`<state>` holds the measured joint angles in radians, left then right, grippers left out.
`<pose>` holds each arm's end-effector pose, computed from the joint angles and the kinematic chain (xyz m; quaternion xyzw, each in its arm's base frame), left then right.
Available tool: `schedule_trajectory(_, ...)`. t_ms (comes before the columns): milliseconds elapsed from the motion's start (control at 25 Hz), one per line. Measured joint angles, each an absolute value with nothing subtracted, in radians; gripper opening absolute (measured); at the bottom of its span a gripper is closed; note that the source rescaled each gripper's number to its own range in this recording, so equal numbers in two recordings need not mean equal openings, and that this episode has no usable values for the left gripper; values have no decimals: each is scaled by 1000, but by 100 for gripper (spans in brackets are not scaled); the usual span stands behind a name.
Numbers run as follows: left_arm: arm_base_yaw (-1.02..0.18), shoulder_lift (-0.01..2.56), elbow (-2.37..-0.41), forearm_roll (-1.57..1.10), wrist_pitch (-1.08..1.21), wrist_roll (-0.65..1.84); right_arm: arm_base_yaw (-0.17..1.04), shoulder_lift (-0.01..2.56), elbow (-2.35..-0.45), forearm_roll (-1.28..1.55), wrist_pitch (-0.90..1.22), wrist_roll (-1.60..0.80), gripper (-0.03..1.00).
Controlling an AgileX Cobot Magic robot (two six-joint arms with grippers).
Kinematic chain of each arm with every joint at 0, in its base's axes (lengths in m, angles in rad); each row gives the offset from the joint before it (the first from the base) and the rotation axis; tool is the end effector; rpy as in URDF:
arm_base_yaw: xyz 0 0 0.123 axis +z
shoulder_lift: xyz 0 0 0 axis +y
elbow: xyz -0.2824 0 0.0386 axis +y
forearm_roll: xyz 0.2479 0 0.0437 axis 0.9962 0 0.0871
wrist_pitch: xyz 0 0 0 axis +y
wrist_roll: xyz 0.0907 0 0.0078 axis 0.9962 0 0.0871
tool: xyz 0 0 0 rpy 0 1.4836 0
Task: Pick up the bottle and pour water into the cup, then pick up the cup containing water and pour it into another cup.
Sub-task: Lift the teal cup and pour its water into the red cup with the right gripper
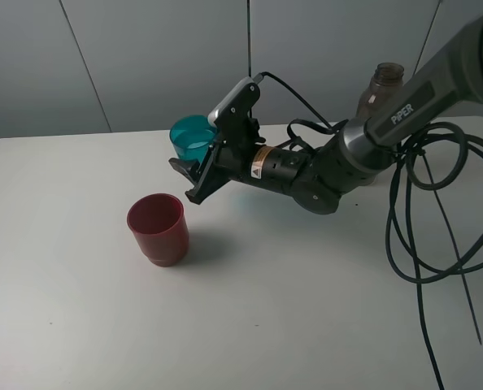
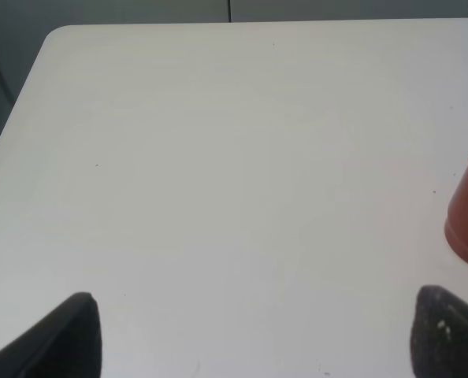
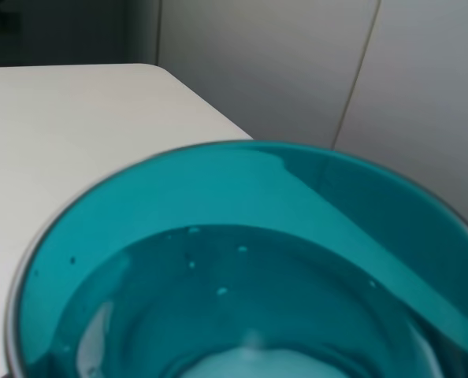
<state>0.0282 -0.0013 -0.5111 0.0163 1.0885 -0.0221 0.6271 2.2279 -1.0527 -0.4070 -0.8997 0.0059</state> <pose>-0.0075 0.0011 0.2780 -0.0220 0.8569 0.0097 0.5149 0.3261 0.2711 0.0912 -0.4189 0.6580 0.2341 0.5803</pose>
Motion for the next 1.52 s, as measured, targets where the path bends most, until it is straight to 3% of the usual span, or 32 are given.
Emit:
schedule_trajectory(800, 28, -1, -511, 16, 1088, -22, 657, 2228, -1082, -465, -900, -121, 5)
schedule_trajectory(1520, 28, -1, -511, 16, 1088, -22, 663, 2228, -1082, -463, -900, -593, 5)
